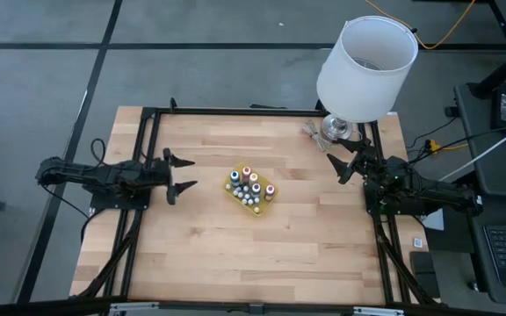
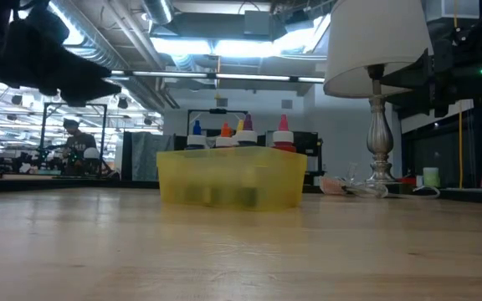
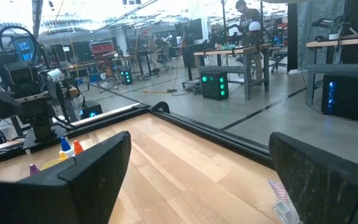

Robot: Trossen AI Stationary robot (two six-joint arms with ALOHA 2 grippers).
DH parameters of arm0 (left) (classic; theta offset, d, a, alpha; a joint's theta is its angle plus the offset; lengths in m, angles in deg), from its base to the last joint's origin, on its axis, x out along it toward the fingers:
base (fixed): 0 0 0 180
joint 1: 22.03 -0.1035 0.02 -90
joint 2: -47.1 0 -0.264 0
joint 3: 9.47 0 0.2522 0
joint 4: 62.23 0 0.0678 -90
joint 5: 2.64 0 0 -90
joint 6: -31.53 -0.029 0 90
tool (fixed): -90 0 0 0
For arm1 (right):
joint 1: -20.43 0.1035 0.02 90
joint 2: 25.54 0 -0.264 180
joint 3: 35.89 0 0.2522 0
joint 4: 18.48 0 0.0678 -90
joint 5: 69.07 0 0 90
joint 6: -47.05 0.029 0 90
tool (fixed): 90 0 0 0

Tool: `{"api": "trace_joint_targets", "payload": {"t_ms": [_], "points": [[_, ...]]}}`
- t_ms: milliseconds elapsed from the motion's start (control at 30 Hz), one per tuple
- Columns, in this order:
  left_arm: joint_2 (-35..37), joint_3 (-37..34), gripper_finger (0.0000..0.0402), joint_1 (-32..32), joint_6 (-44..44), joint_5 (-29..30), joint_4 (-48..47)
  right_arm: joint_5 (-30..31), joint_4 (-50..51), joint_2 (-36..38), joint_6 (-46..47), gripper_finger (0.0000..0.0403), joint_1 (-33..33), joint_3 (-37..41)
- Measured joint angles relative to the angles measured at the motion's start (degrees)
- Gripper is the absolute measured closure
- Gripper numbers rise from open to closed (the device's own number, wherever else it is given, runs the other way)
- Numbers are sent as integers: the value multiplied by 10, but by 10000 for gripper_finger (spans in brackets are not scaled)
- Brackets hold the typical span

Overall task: Pick & Place food coloring
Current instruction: Return to Home Position

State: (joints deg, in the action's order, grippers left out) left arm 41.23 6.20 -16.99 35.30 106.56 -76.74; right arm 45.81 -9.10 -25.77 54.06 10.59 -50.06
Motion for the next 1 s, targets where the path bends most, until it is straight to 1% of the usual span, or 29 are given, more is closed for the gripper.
{"api": "trace_joint_targets", "payload": {"t_ms": [100, 167, 267, 367, 433, 500, 633, 800, 1000], "points": [[12, -14, 84, 0, -6, -3, 39, 0, 0, 0, 0, 22, 0, 0], [18, -14, 84, 0, -10, -2, 42, 0, 0, 0, 0, 22, 0, 0], [35, -14, 84, 0, -49, 9, 43, 0, 0, 0, 0, 22, 0, 0], [59, -14, 84, 0, -107, 36, 47, 0, 0, 0, 0, 22, 0, 0], [58, -14, 84, 0, -130, 77, 49, 0, 0, 0, 0, 22, 0, 0], [58, -14, 84, 1, -131, 121, 51, 0, 0, 0, 0, 22, 0, 0], [59, -14, 84, 1, -120, 169, 51, 0, 0, 0, 0, 22, 0, 0], [57, -14, 84, 1, -120, 202, 51, 0, 0, 0, 0, 22, 0, 0], [57, -14, 84, 1, -120, 201, 51, 0, 0, 0, 0, 22, 0, 0]]}}
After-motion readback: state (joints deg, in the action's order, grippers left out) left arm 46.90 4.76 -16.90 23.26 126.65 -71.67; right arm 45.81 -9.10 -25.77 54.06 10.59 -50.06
